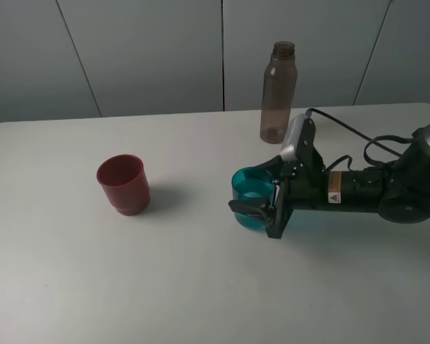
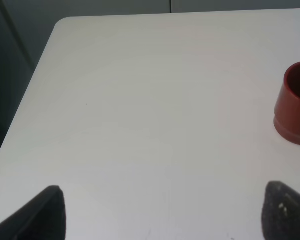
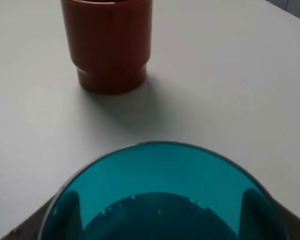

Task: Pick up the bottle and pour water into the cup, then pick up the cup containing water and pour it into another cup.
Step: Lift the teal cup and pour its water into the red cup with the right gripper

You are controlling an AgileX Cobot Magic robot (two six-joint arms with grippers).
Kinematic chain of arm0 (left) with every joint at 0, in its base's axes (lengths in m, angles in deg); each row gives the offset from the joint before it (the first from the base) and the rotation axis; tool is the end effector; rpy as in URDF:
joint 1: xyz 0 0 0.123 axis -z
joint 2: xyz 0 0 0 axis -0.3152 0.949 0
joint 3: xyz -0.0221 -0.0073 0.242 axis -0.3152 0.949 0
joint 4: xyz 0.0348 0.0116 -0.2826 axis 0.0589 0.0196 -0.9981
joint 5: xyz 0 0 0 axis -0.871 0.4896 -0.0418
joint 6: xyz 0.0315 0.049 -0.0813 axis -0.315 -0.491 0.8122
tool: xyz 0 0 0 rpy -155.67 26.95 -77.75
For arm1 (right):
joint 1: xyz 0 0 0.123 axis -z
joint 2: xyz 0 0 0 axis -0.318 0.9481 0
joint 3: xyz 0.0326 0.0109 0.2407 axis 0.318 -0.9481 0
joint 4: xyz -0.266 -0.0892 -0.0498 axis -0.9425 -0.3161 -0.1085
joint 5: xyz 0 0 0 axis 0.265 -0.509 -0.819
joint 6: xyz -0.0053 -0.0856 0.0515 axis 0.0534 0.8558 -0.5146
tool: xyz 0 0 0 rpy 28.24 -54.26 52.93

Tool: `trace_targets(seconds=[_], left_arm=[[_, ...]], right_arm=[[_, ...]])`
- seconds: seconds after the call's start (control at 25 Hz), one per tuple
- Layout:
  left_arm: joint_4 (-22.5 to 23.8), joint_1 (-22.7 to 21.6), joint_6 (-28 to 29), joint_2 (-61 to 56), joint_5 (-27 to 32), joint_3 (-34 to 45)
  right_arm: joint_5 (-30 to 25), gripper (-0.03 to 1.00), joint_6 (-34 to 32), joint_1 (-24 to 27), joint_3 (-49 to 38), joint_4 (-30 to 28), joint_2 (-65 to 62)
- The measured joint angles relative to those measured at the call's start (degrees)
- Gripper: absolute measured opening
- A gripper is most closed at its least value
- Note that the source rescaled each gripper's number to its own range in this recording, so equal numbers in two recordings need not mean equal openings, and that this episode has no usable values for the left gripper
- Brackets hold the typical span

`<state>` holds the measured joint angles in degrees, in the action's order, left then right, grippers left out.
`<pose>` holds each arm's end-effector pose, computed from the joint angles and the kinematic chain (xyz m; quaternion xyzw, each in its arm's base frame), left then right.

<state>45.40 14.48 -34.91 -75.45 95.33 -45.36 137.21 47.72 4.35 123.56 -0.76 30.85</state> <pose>0.0716 0.0096 0.2906 -0.0307 0.8562 0.0441 0.5138 0.2455 0.1382 -0.0038 -0.4692 0.6848 0.3007 0.4695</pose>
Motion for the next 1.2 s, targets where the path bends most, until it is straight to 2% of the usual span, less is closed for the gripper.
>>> trace_targets(seconds=[0.16,0.4,0.64,0.92,1.2], left_arm=[[0.00,0.00,0.00,0.00,0.00,0.00],[0.00,0.00,0.00,0.00,0.00,0.00],[0.00,0.00,0.00,0.00,0.00,0.00],[0.00,0.00,0.00,0.00,0.00,0.00],[0.00,0.00,0.00,0.00,0.00,0.00]], right_arm=[[-1.59,0.09,-2.62,0.00,-0.10,0.00,-5.08],[-9.39,0.09,-9.98,0.00,-0.21,0.00,-15.05],[-10.89,0.09,-17.83,-0.40,-0.21,0.00,-22.86],[-22.67,0.09,-26.05,-8.91,5.67,-0.19,-25.11],[-23.75,0.09,-33.76,-14.09,15.69,0.17,-22.41]])
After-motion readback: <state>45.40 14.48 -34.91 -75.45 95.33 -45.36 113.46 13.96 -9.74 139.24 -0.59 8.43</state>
